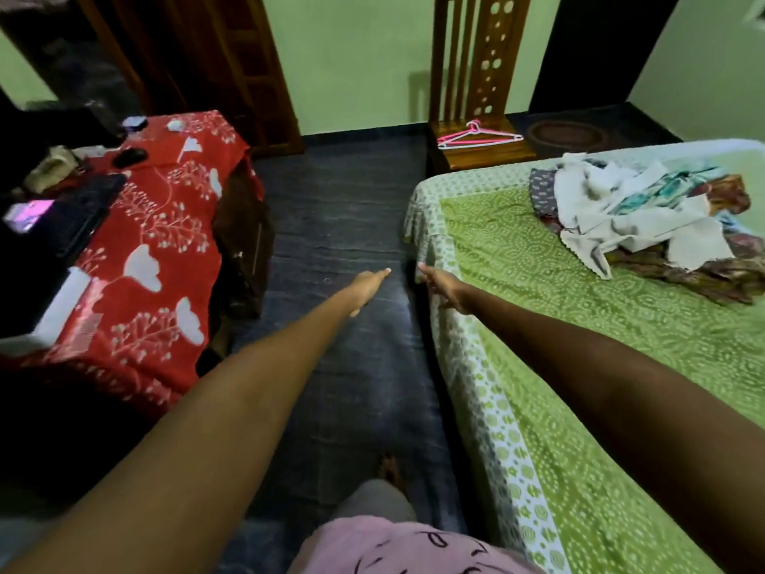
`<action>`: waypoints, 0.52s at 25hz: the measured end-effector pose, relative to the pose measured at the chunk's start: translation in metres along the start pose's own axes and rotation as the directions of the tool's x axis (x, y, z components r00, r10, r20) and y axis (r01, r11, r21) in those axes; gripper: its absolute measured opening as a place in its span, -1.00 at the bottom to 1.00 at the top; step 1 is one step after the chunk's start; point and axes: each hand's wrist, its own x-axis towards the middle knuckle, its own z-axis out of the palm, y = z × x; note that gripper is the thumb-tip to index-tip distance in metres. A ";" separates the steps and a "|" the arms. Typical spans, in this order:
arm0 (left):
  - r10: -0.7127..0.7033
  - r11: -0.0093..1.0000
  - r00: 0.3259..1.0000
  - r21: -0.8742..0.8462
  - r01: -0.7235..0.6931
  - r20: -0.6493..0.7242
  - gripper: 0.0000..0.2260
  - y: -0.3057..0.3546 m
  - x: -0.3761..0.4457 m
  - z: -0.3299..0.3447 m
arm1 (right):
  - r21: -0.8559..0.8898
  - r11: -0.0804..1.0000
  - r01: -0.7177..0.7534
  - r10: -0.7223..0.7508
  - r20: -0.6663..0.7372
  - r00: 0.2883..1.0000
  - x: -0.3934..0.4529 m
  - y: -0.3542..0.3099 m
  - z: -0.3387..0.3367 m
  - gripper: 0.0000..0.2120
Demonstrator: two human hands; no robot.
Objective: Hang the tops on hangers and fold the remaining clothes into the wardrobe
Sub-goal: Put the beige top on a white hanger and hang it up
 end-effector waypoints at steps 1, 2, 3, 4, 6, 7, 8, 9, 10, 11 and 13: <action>0.011 1.000 1.000 0.013 -0.012 0.019 -0.47 0.016 0.020 -0.004 | -0.008 1.000 -0.013 0.013 -0.022 1.000 0.016 -0.013 -0.011 -0.62; 0.019 1.000 0.999 0.024 -0.020 0.036 -0.47 0.032 0.040 -0.008 | -0.028 0.999 -0.023 0.022 -0.037 0.999 0.032 -0.027 -0.023 -0.55; 0.034 0.999 0.999 0.039 -0.035 0.042 -0.47 0.049 0.062 -0.012 | -0.042 0.999 -0.024 0.021 -0.061 0.998 0.050 -0.041 -0.035 -0.47; 0.046 0.998 0.998 0.048 -0.048 0.043 -0.47 0.065 0.080 -0.017 | -0.043 0.999 -0.021 0.017 -0.086 0.996 0.066 -0.052 -0.046 -0.42; 0.082 0.995 0.996 0.051 -0.083 0.019 -0.50 0.096 0.118 -0.022 | -0.014 1.000 -0.016 0.014 -0.125 0.992 0.093 -0.073 -0.068 -0.42; 0.103 0.993 0.995 0.057 -0.103 0.011 -0.52 0.110 0.139 -0.023 | 0.008 1.000 -0.013 0.014 -0.145 0.989 0.107 -0.081 -0.079 -0.42; 0.114 0.992 0.993 0.061 -0.114 0.010 -0.54 0.123 0.157 -0.021 | 0.026 0.999 -0.020 0.024 -0.159 0.987 0.119 -0.086 -0.089 -0.42; 0.119 0.990 0.993 0.070 -0.120 0.024 -0.56 0.136 0.173 -0.018 | 0.046 0.998 -0.031 0.038 -0.170 0.985 0.130 -0.091 -0.100 -0.40; 0.115 0.990 0.993 0.076 -0.118 0.041 -0.56 0.149 0.187 -0.014 | 0.071 0.997 -0.039 0.051 -0.187 0.981 0.143 -0.095 -0.112 -0.39; 0.115 0.989 0.991 0.089 -0.120 0.063 -0.56 0.163 0.204 -0.009 | 0.092 0.995 -0.046 0.063 -0.201 0.978 0.162 -0.097 -0.126 -0.37; 0.119 0.985 0.986 0.107 -0.132 0.115 -0.53 0.193 0.241 0.001 | 0.121 0.991 -0.061 0.087 -0.222 0.971 0.196 -0.108 -0.154 -0.37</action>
